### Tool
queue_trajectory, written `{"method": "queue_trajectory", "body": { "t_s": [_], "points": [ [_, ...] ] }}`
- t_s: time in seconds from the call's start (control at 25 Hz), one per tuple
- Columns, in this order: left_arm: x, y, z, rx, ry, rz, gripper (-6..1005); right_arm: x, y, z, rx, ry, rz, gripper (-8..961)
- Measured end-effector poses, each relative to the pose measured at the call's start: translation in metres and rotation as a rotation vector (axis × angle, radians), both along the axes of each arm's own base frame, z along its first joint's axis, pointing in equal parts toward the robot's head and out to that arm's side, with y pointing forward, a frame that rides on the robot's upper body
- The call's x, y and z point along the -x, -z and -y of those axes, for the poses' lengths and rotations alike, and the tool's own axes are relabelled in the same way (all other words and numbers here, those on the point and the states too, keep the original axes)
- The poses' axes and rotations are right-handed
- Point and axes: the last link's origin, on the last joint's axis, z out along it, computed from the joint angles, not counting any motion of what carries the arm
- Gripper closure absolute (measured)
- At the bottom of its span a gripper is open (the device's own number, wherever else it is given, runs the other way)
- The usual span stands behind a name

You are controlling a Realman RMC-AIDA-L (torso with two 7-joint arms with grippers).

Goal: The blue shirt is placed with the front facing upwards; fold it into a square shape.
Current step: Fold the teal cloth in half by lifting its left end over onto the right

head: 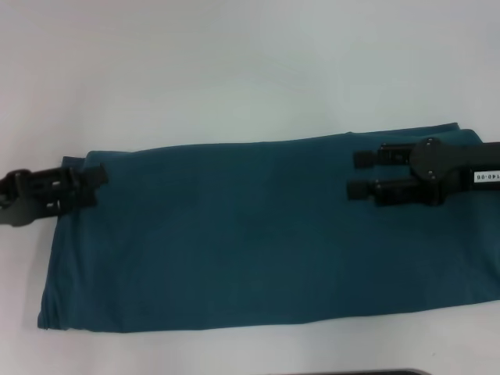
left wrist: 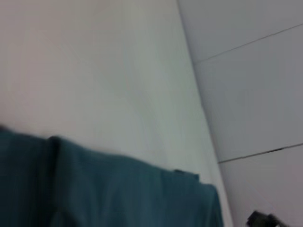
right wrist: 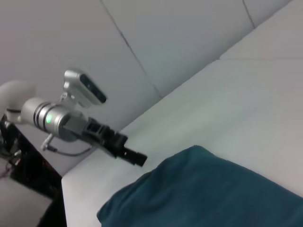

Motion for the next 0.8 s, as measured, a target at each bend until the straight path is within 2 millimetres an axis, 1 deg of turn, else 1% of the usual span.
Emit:
{"method": "queue_trajectory", "body": {
  "t_s": [0.12,0.28,0.56,0.8],
  "points": [
    [0.005,0.004,0.0,0.045,-0.03,-0.045,247,0.003,-0.001,-0.004,0.023,0.041,-0.008,146],
    [0.011,0.012,0.0,0.08,-0.06,-0.099,248,0.007,-0.002,-0.007,0.031,0.046,-0.015,146],
    [0.015,0.013,0.001,0.097,-0.084,-0.119,248,0.009,0.0,-0.009,0.033,0.05,-0.021,146],
    [0.02,0.018,-0.003,0.096,-0.112,-0.167,247,0.009,0.002,-0.008,0.036,0.054,-0.026,146]
  ]
}}
